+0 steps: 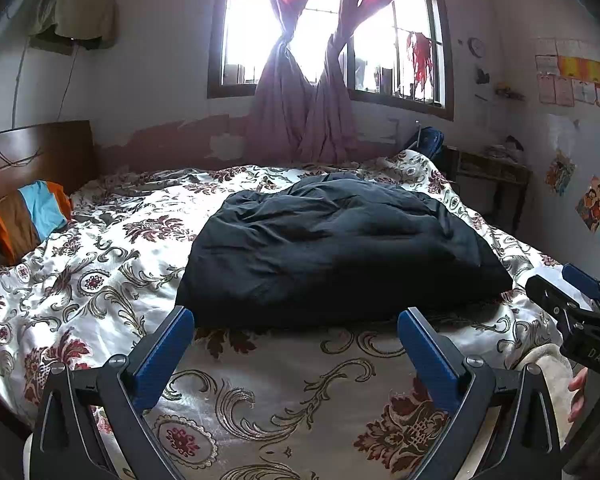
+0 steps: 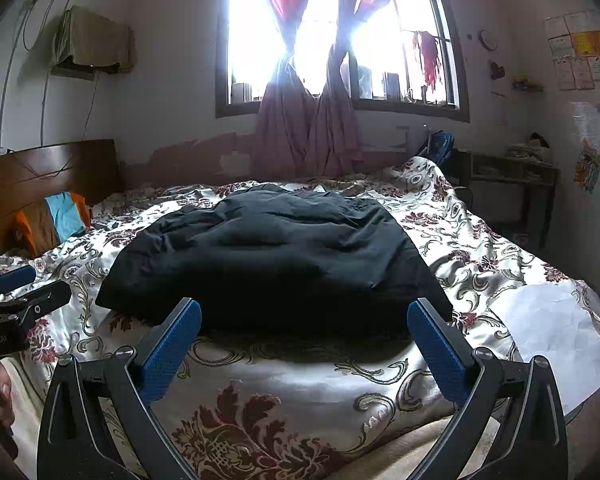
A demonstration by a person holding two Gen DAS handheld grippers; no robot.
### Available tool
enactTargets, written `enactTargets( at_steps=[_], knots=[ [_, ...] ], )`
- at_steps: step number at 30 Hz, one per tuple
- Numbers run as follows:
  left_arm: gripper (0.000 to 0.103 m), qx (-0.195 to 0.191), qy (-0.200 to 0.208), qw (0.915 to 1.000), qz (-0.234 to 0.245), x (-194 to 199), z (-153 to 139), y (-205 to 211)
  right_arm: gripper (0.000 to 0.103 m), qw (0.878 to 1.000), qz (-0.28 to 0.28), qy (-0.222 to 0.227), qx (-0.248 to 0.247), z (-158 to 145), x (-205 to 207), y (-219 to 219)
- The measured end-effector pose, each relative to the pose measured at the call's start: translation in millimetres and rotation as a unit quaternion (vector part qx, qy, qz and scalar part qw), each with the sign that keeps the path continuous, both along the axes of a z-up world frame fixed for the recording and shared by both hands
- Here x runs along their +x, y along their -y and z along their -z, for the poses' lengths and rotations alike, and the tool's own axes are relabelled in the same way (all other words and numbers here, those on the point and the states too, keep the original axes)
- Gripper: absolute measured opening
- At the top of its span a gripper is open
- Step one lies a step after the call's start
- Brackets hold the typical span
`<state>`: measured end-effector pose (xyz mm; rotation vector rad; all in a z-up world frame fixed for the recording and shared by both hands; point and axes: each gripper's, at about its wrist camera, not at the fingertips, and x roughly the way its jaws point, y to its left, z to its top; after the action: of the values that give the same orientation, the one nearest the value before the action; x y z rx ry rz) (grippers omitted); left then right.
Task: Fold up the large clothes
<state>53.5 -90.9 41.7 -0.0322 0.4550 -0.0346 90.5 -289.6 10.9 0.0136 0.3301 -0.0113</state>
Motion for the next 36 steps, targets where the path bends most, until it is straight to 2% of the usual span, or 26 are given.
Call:
enactTargets(
  at_steps=[36],
  knots=[
    [0.103,0.002,-0.002,1.0,0.001,-0.1,0.4,-3.4,0.102,1.0,0.0,-0.001,0.0,-0.6,0.1,-0.3]
  ],
)
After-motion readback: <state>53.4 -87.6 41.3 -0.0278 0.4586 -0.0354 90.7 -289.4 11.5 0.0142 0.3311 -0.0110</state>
